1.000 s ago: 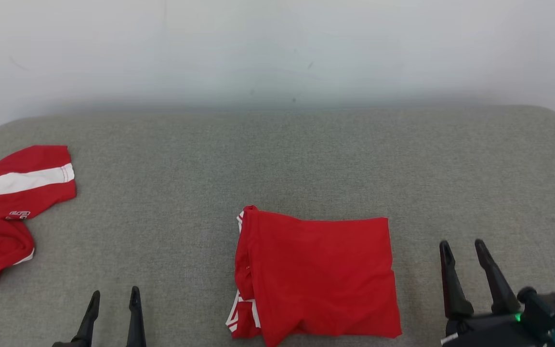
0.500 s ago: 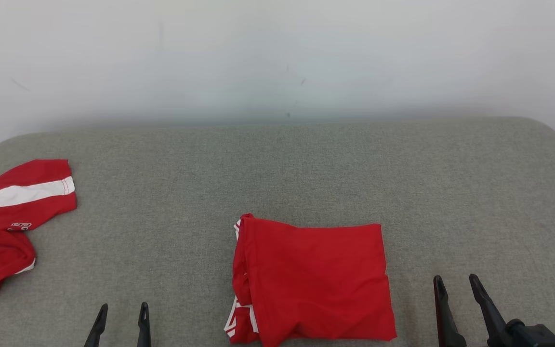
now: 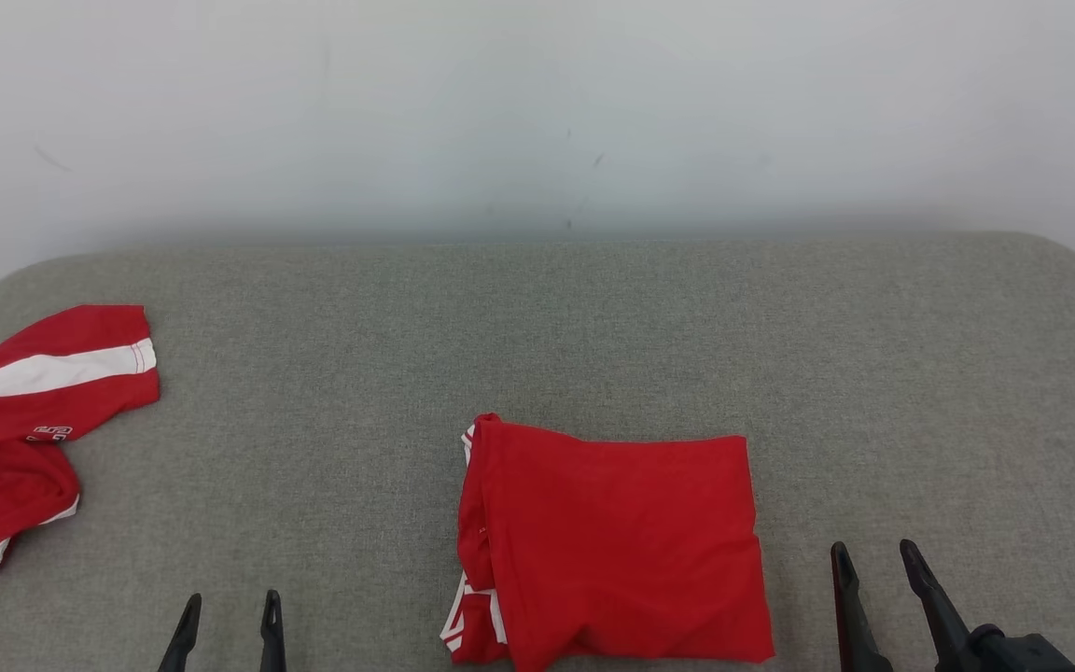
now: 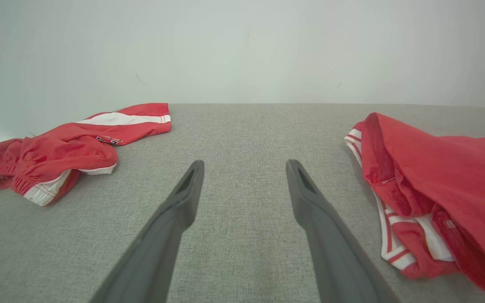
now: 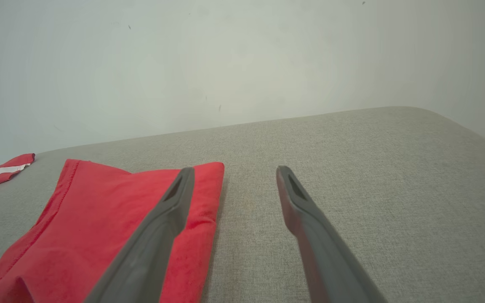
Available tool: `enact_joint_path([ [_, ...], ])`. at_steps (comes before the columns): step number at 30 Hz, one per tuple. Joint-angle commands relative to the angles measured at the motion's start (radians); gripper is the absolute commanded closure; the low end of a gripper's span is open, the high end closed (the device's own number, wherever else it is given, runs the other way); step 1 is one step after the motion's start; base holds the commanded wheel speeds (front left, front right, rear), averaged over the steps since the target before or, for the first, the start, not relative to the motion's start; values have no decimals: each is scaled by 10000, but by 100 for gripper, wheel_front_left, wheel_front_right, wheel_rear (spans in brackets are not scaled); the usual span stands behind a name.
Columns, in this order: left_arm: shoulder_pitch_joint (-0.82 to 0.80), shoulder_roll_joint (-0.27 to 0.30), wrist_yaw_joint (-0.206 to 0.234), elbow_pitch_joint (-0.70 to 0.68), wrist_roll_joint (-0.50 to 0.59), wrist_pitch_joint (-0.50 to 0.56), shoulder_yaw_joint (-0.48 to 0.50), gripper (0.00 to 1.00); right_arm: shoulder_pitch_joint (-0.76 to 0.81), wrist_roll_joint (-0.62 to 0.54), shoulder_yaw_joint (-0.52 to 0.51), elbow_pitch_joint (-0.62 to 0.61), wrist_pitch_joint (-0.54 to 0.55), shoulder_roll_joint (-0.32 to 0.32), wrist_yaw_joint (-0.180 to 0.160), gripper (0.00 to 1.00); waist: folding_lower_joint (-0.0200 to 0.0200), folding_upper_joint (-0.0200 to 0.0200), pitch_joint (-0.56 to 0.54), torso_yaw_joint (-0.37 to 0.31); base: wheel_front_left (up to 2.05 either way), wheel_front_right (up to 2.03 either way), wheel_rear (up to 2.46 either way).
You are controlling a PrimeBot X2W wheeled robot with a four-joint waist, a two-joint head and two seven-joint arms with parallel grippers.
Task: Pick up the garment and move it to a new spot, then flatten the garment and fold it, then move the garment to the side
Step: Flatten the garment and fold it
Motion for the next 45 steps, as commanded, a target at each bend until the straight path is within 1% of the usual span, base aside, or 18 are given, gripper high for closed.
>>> enact_joint_path([
  [1,67,-8,20,-39,-53,-26,30,0,-13,-31,16,26,-10,29,-23,0,1,0,2,-1,0,0,0],
  [27,26,-8,-74,68,-47,-26,114,0,-63,-36,162,212,-10,40,-23,0,1,0,49,-9,0,0,0],
  [45,70,-8,-27,19,-74,-26,142,0,-133,21,219,351,-10,-4,-23,0,1,0,60,-44,0,0,0],
])
